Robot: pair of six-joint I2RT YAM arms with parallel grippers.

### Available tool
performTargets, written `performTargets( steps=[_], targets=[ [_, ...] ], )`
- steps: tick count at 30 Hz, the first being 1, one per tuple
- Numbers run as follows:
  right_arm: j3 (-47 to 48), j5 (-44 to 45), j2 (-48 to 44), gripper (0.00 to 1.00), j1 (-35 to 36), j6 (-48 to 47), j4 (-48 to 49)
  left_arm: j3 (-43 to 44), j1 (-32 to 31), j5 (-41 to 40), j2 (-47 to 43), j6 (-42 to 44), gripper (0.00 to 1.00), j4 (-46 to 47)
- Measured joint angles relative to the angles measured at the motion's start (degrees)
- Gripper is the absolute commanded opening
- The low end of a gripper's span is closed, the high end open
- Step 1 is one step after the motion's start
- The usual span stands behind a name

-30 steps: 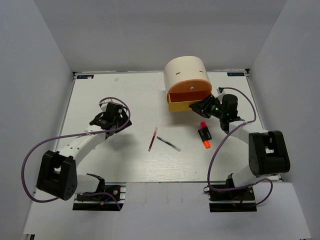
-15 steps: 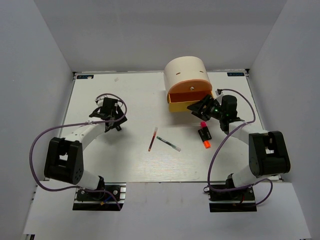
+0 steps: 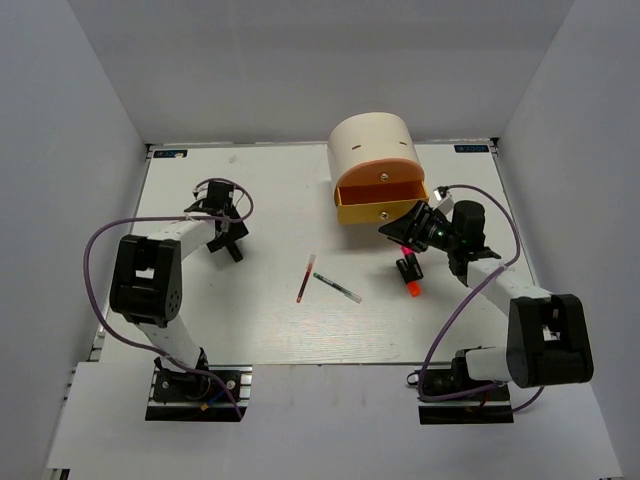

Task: Sort the stationery into containers
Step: Pick up the pen from the center of the board, then place the pen in the drawer.

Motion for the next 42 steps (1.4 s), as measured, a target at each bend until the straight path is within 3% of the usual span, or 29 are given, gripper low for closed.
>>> performTargets(
  steps=[4,7,14,16,18,19,21,26,27,28,30,31,32,37,42],
  targets=[
    [-0.63,-0.87,-2.19,0.60,-0.57,-2.93,-1.20,1.97,1.14,0.00,2.62,0.79,0.70,-0.70],
    [-1.07,-1.49,-3.65,0.60,-1.03,-4.81,-1.99,3.26,1.70,0.11,4.50,1.44,0.63,-1.07],
    [-1.07,-2.82,-6.14,0.60,-1.90,-8.35,-2.71,5.11,2.23,1.38,6.32,2.45,0.39,-1.07],
    [-1.07,-3.17,-6.88,0.60,-2.08,-9.11,-3.17,5.18,2.23,1.97,6.32,2.38,0.27,-0.87],
    [-1.07,-3.93,-7.65,0.65,-2.32,-10.54,-3.96,5.18,2.25,3.10,6.27,2.73,0.19,-0.46],
    [-0.98,-4.66,-7.96,0.79,-2.43,-11.61,-4.59,5.14,2.23,3.76,6.19,2.93,0.17,-0.22],
    [-0.63,-6.25,-8.41,0.90,-2.51,-14.95,-6.71,4.37,1.95,5.97,5.27,3.63,0.13,0.52],
    [3.56,-6.47,-11.08,0.90,-2.49,-29.05,-16.44,1.36,0.26,17.53,-4.17,5.27,0.12,4.28],
    [4.22,-5.49,-12.09,0.88,-2.54,-31.78,-17.97,1.27,-0.22,20.17,-6.75,5.53,0.12,5.99],
    [4.63,-4.68,-12.96,0.71,-2.54,-34.12,-19.02,1.29,-0.68,22.73,-8.92,5.75,0.12,7.93],
    [4.92,-3.63,-14.45,0.47,-2.75,-38.73,-20.85,1.81,-1.88,28.41,-12.96,6.14,0.12,12.70],
    [4.94,-3.34,-14.93,0.15,-2.84,-40.52,-21.66,2.54,-2.49,31.67,-14.08,6.12,0.12,15.23],
    [4.92,-3.17,-15.17,0.04,-2.91,-41.94,-22.27,3.41,-3.15,34.60,-14.45,6.10,0.08,17.75],
    [4.20,-3.19,-15.47,0.00,-3.17,-45.70,-23.65,10.08,-7.13,46.86,-11.26,5.40,0.08,29.59],
    [3.56,-3.37,-15.96,0.00,-3.26,-49.13,-24.37,13.99,-11.30,52.78,-7.04,6.91,0.08,37.70]
  ],
)
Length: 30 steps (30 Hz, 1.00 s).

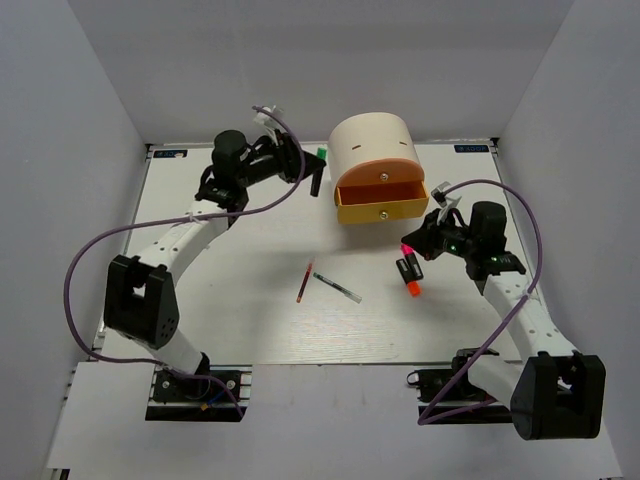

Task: Sort the stationery into containers
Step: Place the pen in the drawer.

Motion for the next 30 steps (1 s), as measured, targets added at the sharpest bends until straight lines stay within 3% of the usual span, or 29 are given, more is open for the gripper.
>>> performTargets(
  steps=[15,27,30],
  targets=[
    [-0.37,-0.42,-2.05,0.00,-1.68,-2.97,-0.48,15.76,-10.73,1.53,14.51,17.44,0.11,-0.22],
    [-1.20,-0.44,-2.47,0.00,-3.02,-2.89,-0.52,17.18,-16.22,-9.46,17.46,32.06,0.12,-7.87],
    [-1.20,-0.46,-2.47,0.04,-3.02,-2.91,-0.52,17.18,-16.85,-12.35,17.46,34.03,0.20,-8.24]
  ],
)
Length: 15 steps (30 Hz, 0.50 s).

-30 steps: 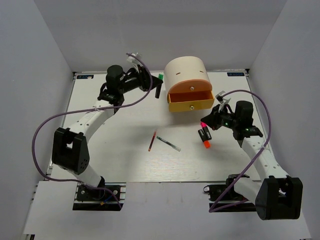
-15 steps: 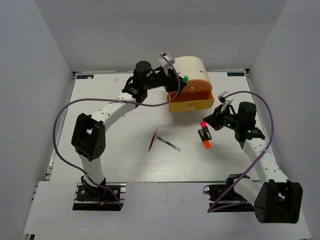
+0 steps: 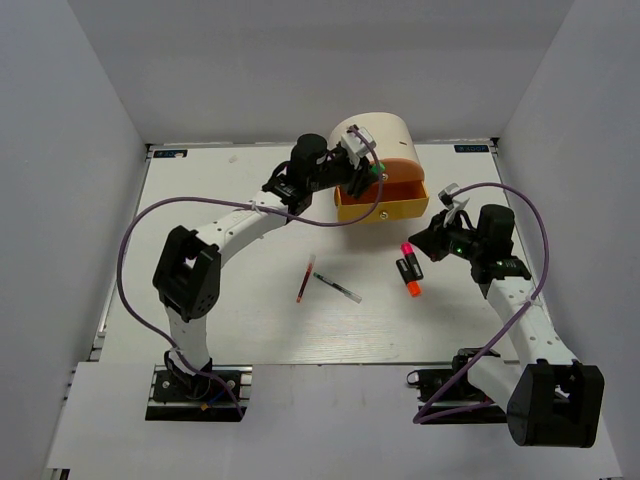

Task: Sort the stationery into containers
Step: Place the pen in the drawer.

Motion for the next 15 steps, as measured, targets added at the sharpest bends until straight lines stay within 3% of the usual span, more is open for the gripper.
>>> performTargets(
  steps=[1,6,9,15],
  targets=[
    [0.00,0.00,0.00,0.07,0.00,-0.07,-0.02,0.00,-0.09,-0.68,0.02,0.59,0.22,0.00],
    [0.00,-0.37,0.00,0.28,-1.03,-0.35,-0.28,-0.02,-0.50,-3.26,0.42,2.21,0.50,-0.20],
    [0.00,-0.39,0.00,0.32,-1.88,-0.50,-0.42,-0.13,-0.61,-4.09,0.52,2.49,0.57,-0.52],
    [0.00,-0.42,0.00,0.34,-2.10,-1.18,-0.98,-0.13,-1.20,-4.79,0.52,2.73,0.63,-0.39]
  ],
)
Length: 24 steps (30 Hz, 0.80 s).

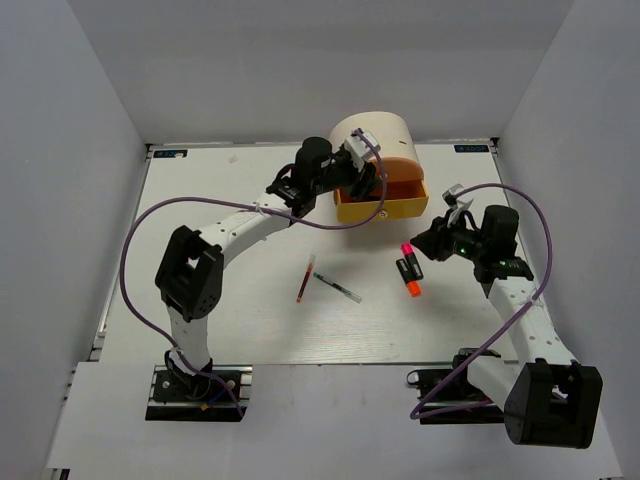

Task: Sort the stationery into containers
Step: Place the pen in the drawer, then pick up the pen from the center of the board.

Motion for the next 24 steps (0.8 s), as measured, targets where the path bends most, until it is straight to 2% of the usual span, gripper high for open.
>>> performTargets(
  steps=[2,4,7,9,12,13,16,20,24],
  targets=[
    [0.00,0.04,0.02,0.37,0.00,-0.61,-0.42,0.00,-0.13,-0.11,0.00,-0.11,0.63,0.17],
    [0.00,0.24,0.13,0.45,0.00,-1.18,-0.83,0.00,-0.31,-0.44,-0.11,-0.50,0.64,0.33],
    [0.00,1.68,1.36,0.47,0.02,-2.49,-1.42,0.04,-0.52,-1.31,-1.01,-2.51,0.69,-0.09],
    [0.04,3.54,3.43,0.43,0.02,-3.34,-2.69,0.04,-0.59,-1.97,-2.75,-5.25,0.69,-1.46],
    [0.39,6.54,7.98,0.40,0.07,-4.09,-4.94,-2.08,-0.39,-4.02,-8.26,-10.86,0.78,-2.86],
    [0.39,7.58,9.20,0.40,0.24,-4.15,-5.60,-4.48,-0.22,-5.01,-11.63,-13.40,0.90,-3.50],
    [0.39,10.84,11.63,0.43,0.87,-4.31,-6.58,-12.72,0.37,-9.51,-22.58,-20.17,1.00,-4.61],
    [0.35,14.10,13.60,0.49,2.91,-4.70,-6.32,-26.05,0.87,-16.48,-36.81,-28.92,1.00,-5.46],
    [-0.33,16.72,14.97,0.50,4.55,-4.02,-4.26,-37.20,0.92,-20.94,-43.78,-36.02,1.00,-7.13]
  ],
)
